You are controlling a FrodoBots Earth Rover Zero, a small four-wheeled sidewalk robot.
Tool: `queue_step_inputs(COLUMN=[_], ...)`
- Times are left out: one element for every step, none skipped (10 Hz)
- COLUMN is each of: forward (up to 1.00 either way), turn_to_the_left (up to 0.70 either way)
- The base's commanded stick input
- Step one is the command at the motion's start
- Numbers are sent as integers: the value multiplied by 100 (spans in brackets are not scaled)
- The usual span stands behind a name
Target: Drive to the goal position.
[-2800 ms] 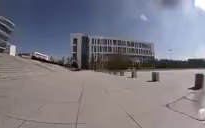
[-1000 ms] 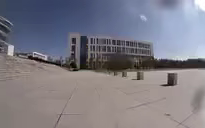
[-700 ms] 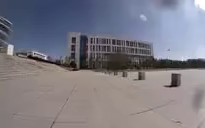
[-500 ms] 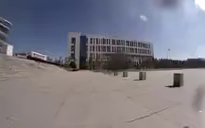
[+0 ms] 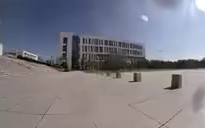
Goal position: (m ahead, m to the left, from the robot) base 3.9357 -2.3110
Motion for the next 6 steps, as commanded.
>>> queue_step_inputs(forward=[70,70,70,70,70,70], turn_to_the_left=[0,0,0,0,-8,-24])
